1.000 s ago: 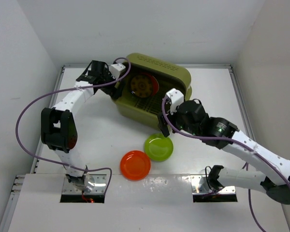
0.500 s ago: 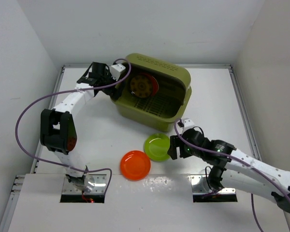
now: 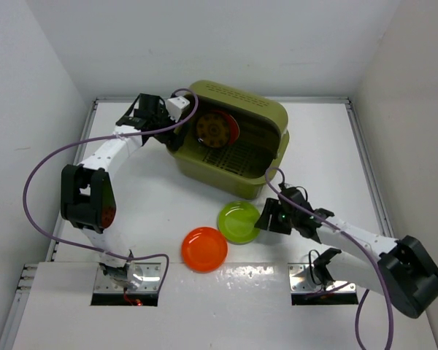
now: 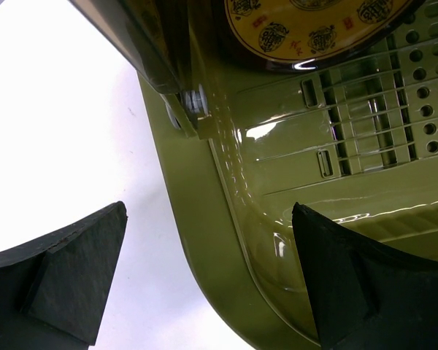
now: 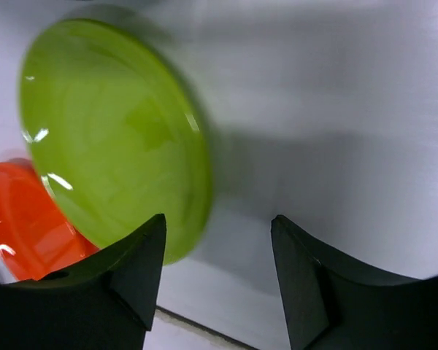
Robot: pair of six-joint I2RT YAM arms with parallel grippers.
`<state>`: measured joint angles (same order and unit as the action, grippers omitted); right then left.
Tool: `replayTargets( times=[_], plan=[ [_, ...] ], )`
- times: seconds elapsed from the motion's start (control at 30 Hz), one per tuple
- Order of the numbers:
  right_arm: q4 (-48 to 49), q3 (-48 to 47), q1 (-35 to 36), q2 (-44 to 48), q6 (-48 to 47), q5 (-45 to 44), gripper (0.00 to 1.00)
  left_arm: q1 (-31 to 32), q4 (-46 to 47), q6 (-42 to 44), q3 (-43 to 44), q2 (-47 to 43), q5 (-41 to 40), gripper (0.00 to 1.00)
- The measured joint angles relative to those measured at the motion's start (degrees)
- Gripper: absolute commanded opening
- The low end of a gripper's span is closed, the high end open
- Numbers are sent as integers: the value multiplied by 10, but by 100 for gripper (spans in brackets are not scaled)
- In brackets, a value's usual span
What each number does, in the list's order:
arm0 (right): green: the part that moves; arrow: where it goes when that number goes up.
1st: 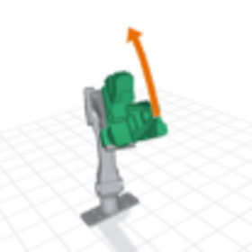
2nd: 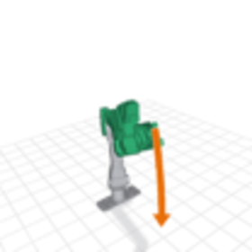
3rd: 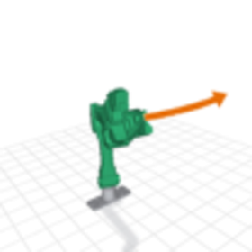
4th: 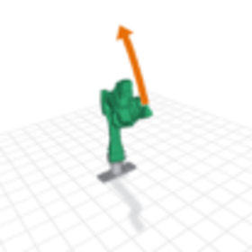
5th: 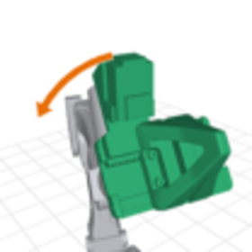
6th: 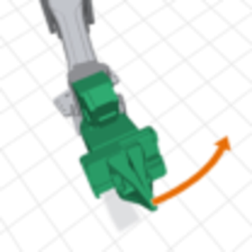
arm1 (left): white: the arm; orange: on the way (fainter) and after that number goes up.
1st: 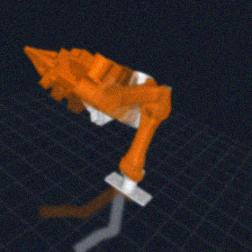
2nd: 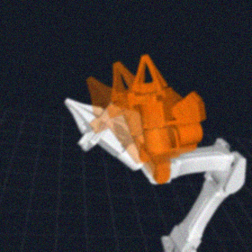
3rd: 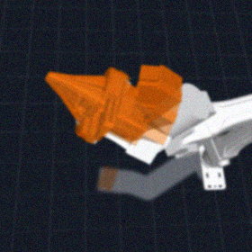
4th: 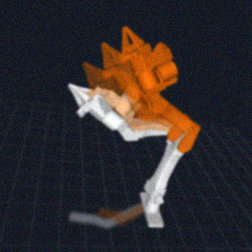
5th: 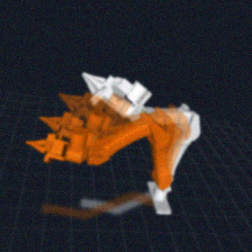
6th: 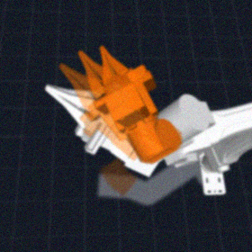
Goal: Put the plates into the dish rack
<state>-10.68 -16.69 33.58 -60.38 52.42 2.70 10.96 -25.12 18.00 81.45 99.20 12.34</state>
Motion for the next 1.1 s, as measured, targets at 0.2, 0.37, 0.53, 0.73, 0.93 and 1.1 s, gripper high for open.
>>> replayTargets(
  times=[0.2, 0.37, 0.53, 0.73, 0.93, 1.1],
  plan=[
    [82, 7, -1, -47, 5, 47, 41, 0, 0, 2, 0, 0, 2, 100],
    [111, 26, -8, -59, 12, 59, 2, 0, 0, 2, 0, 0, 2, 100],
    [105, 38, -16, -17, 17, 62, 0, 0, 0, 0, -1, 0, 3, 100],
    [19, 11, -3, 40, -39, 33, 0, 0, 0, -1, -2, 0, 5, 100],
    [-95, -87, 19, 72, -132, 12, 0, 0, 0, -1, -3, 0, 4, 100],
    [-161, -166, 48, 79, -199, 10, 0, 0, 0, 0, -3, -1, 4, 100]
  ],
)
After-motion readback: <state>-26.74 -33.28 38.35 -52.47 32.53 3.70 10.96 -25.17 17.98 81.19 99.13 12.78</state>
